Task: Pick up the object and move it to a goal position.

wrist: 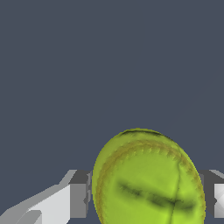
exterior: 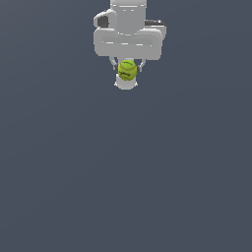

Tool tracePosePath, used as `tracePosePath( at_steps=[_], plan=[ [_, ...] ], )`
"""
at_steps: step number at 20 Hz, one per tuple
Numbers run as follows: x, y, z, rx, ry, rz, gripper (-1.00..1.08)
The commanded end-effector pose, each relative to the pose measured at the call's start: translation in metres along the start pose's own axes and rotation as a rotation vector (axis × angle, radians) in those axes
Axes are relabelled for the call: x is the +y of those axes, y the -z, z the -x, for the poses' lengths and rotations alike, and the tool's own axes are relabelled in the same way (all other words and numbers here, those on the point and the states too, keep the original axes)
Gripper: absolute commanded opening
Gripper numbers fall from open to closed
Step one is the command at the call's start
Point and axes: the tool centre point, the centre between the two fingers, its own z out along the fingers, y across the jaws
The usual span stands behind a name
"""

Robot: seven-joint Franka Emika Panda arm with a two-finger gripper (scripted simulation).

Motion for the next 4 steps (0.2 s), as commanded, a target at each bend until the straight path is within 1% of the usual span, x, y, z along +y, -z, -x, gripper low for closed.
tracePosePath(
  at_steps=[1, 4],
  plan=[
    [-0.0004, 0.0067, 0.0002, 0.000, 0.000, 0.000, -1.00],
    [-0.0006, 0.0087, 0.0000, 0.000, 0.000, 0.000, -1.00]
  ],
)
